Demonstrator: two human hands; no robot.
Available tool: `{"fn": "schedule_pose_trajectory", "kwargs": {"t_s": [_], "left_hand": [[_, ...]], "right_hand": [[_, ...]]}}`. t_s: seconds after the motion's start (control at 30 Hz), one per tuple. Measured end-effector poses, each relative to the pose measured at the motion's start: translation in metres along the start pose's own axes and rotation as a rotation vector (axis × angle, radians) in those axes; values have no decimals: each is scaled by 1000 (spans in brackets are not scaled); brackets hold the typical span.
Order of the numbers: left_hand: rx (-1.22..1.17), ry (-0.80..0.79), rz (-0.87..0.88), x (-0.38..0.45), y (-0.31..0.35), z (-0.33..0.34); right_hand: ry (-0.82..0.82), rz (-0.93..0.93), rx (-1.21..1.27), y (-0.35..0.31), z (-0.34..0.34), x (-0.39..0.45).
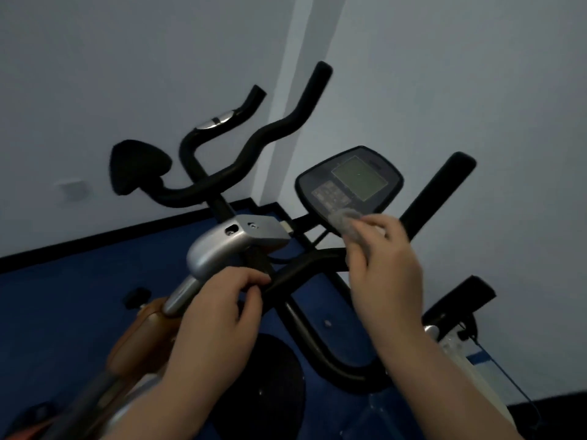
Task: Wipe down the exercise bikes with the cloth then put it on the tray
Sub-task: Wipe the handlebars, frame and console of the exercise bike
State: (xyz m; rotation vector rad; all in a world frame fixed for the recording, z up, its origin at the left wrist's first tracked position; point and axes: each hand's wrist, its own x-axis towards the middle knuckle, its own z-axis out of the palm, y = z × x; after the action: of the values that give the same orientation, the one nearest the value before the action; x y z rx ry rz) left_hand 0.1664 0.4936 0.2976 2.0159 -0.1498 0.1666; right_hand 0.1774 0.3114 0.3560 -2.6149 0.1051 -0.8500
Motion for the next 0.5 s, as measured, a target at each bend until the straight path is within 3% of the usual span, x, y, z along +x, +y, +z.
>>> {"fn": "schedule_pose_trajectory", "kwargs": {"t_s": [0.07,0.17,0.33,0.5], "left_hand": [[-27,72,-17,-9,-1,4],[-107,177,-69,-18,-6,10],[-178,222,-128,-24,-11,14],[-178,229,-159,-20,-12,16]], "right_hand": [[-49,9,-2,-9,17,-16],[-185,-30,196,-27,36,-46],[-707,-171,465,-7,3,-4],[-637,-425,283,-17,4,60]]}}
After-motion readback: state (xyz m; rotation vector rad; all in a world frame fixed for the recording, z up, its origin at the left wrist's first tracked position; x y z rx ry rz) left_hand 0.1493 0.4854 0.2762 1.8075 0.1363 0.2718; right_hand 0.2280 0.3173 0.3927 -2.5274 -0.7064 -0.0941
